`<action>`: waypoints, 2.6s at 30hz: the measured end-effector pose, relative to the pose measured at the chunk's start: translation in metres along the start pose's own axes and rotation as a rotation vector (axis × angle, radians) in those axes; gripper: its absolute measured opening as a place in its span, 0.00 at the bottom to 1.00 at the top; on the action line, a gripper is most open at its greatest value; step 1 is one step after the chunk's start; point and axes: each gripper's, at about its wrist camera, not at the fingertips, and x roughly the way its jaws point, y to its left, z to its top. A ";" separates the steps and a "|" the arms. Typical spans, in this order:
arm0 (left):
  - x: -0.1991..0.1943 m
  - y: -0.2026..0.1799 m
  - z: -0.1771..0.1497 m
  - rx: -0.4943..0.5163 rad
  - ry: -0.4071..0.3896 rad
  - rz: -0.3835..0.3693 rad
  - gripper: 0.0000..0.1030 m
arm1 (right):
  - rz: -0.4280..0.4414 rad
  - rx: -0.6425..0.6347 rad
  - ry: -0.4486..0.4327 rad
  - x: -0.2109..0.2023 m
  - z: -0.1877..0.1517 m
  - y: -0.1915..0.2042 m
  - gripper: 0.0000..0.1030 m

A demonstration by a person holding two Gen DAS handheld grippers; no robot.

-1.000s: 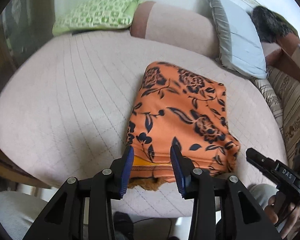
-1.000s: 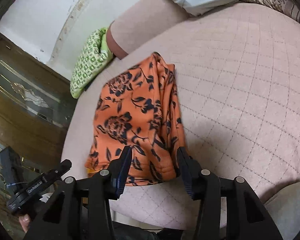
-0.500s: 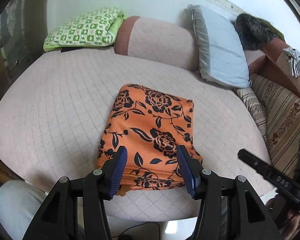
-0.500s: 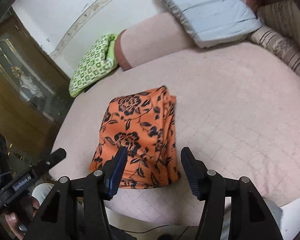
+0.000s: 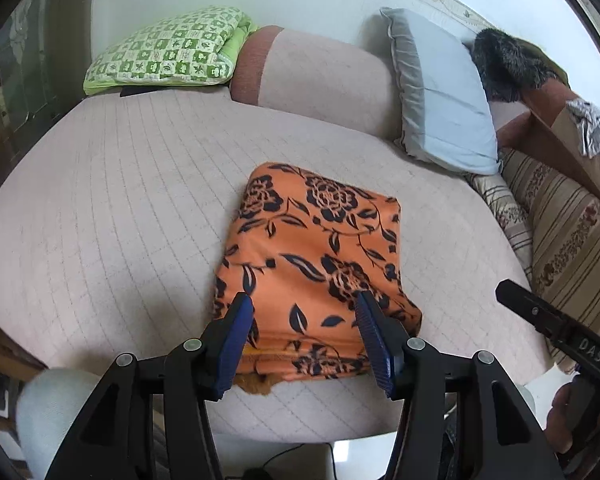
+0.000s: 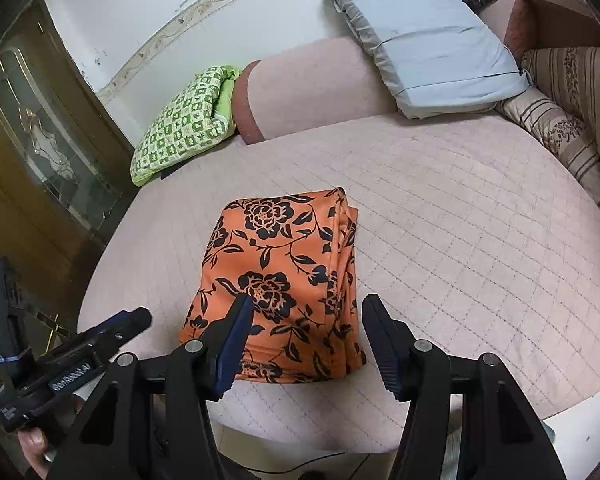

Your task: Fold small clothes

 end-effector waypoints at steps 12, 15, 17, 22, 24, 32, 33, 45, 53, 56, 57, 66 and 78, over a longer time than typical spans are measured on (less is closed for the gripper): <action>0.073 0.033 0.052 -0.038 0.000 -0.038 0.52 | -0.096 -0.046 0.011 0.042 0.030 0.026 0.57; 0.102 0.039 0.064 -0.055 0.015 -0.044 0.52 | -0.106 -0.041 0.038 0.062 0.038 0.025 0.57; 0.122 0.044 0.071 -0.077 0.030 -0.054 0.52 | -0.121 -0.046 0.056 0.077 0.043 0.024 0.57; 0.176 0.059 0.092 -0.107 0.087 -0.068 0.52 | -0.076 -0.057 0.074 0.116 0.059 0.006 0.57; 0.196 0.066 0.100 -0.108 0.103 -0.059 0.52 | -0.019 -0.022 0.090 0.137 0.067 -0.014 0.56; 0.260 0.086 0.117 -0.143 0.174 -0.164 0.55 | 0.195 0.115 0.164 0.201 0.090 -0.056 0.41; 0.266 0.088 0.118 -0.148 0.178 -0.166 0.55 | 0.206 0.107 0.191 0.211 0.093 -0.054 0.31; 0.268 0.097 0.125 -0.106 0.134 -0.146 0.25 | 0.106 0.055 0.118 0.216 0.126 -0.052 0.05; 0.211 0.094 0.102 -0.057 0.090 -0.099 0.55 | 0.067 0.189 0.099 0.174 0.082 -0.067 0.61; 0.193 0.097 0.074 -0.055 0.107 -0.083 0.55 | 0.139 0.223 0.103 0.143 0.054 -0.065 0.61; 0.190 0.099 0.061 -0.067 0.122 -0.079 0.55 | 0.149 0.228 0.118 0.140 0.044 -0.063 0.61; 0.189 0.104 0.017 -0.127 0.210 -0.111 0.52 | 0.103 0.149 0.255 0.144 -0.022 -0.039 0.18; 0.187 0.094 0.003 -0.059 0.247 -0.110 0.44 | -0.062 0.155 0.265 0.147 -0.037 -0.042 0.11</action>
